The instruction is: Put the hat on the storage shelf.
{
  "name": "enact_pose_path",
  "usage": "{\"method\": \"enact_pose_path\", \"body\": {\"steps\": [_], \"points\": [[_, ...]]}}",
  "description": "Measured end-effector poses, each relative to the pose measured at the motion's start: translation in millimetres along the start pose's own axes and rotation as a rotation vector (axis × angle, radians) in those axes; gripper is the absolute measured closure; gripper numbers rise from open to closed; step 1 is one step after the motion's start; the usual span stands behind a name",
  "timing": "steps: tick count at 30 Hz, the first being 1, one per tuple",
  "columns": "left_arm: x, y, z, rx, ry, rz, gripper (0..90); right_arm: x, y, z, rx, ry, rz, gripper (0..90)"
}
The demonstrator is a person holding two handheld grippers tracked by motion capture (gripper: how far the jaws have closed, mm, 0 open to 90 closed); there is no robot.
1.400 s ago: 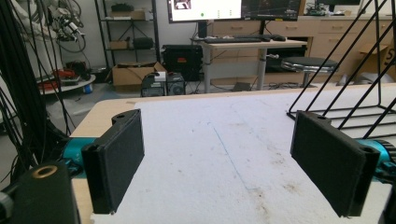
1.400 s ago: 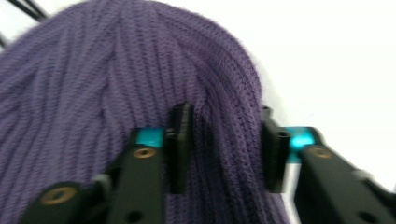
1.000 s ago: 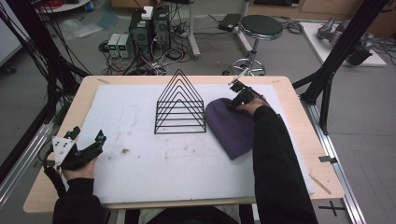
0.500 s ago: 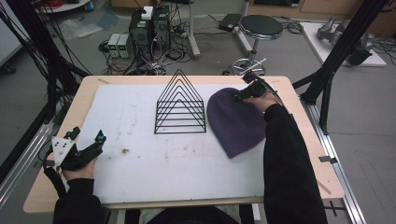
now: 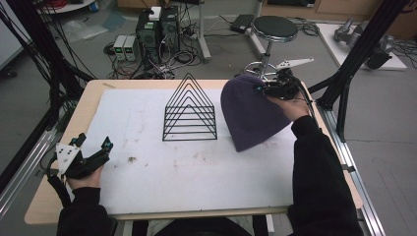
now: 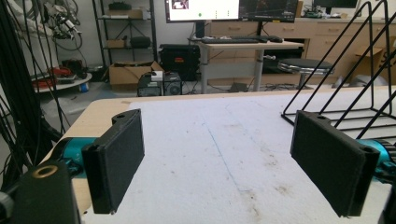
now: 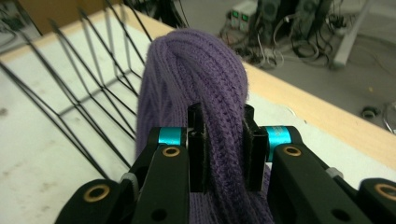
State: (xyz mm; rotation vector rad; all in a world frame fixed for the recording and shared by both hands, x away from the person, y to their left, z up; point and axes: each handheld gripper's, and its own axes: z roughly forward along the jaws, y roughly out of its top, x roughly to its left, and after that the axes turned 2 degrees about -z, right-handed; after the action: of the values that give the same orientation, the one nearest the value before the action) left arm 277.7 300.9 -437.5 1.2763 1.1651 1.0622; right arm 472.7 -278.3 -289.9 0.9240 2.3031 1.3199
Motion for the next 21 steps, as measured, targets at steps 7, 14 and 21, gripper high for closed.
{"method": "enact_pose_path", "body": {"steps": [7, 14, 21], "points": [[-1.1, 0.5, 0.1, -0.002, -0.004, 0.001, 17.9, 22.1, 8.8, -10.9, -0.085, -0.018, -0.034, 76.6], [-0.8, 0.1, 0.5, -0.003, -0.003, 0.002, 18.0, 30.7, 13.9, -22.7, -0.197, -0.028, -0.027, 76.3], [-1.1, 0.3, 0.6, -0.008, -0.017, -0.004, 17.9, 41.1, 18.1, -36.8, -0.28, -0.021, -0.038, 75.2]]}}
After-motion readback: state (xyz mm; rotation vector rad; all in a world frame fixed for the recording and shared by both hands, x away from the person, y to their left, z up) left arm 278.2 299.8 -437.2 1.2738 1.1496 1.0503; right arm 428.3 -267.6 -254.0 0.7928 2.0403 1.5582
